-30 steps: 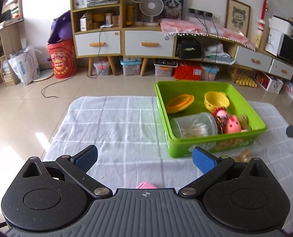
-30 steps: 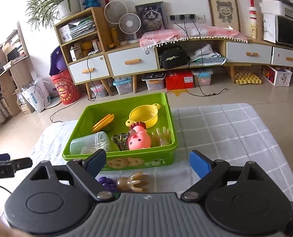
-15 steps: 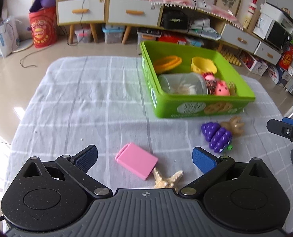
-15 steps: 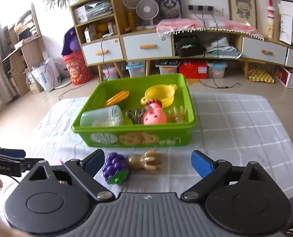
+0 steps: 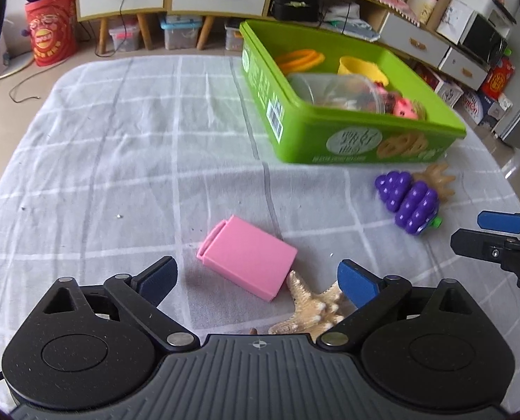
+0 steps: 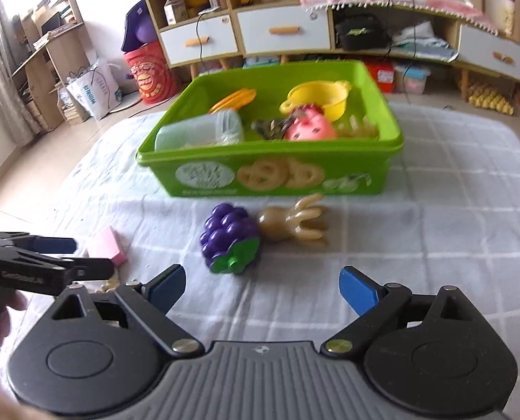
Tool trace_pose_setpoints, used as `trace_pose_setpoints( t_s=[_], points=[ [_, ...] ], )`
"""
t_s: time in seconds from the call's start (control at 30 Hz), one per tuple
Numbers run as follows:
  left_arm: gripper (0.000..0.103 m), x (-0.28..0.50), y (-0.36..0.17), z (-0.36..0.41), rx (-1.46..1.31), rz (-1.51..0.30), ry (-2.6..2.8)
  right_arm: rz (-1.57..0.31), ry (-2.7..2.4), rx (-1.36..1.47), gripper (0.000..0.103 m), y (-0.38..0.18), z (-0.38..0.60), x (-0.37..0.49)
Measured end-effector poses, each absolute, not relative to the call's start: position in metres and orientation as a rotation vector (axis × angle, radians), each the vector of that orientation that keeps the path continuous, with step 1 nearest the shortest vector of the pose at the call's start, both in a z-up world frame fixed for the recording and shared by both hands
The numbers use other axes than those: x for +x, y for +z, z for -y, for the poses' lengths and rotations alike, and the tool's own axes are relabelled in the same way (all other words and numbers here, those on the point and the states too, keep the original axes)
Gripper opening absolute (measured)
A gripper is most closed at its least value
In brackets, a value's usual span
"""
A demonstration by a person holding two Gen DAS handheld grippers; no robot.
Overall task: Organize rigid objects
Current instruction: 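Grasp the pink rectangular block with the left gripper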
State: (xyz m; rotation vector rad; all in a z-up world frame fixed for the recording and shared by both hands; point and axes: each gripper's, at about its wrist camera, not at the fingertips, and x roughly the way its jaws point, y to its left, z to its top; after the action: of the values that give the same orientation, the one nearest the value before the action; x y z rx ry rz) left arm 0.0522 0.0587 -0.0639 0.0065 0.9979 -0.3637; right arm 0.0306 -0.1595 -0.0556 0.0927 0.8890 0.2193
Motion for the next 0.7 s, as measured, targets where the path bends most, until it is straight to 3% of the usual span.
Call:
trace_pose_setpoints(
  t_s=[0.23,0.3,0.4,0.7],
  points=[
    [0.094,0.052,-0.070,-0.049,0.094,-0.980,-0.344,-0.933,0.202,0.125,0.083,-0.075,0.157,0.040],
    [0.081,0.052,-0.068,-0.047,0.117,-0.965,-0.337,-0.942,0.193,0.136,0.083,-0.080,0.158,0.042],
    [0.070,0.053,-0.066,-0.043,0.131,-0.949,-0.326,-0.929,0.184,0.135,0.083,-0.082,0.158,0.044],
    [0.069,0.054,-0.066,-0.032,0.136,-0.928,-0.317,-0.893,0.171,0.140,0.083,-0.084,0.153,0.046]
  ],
)
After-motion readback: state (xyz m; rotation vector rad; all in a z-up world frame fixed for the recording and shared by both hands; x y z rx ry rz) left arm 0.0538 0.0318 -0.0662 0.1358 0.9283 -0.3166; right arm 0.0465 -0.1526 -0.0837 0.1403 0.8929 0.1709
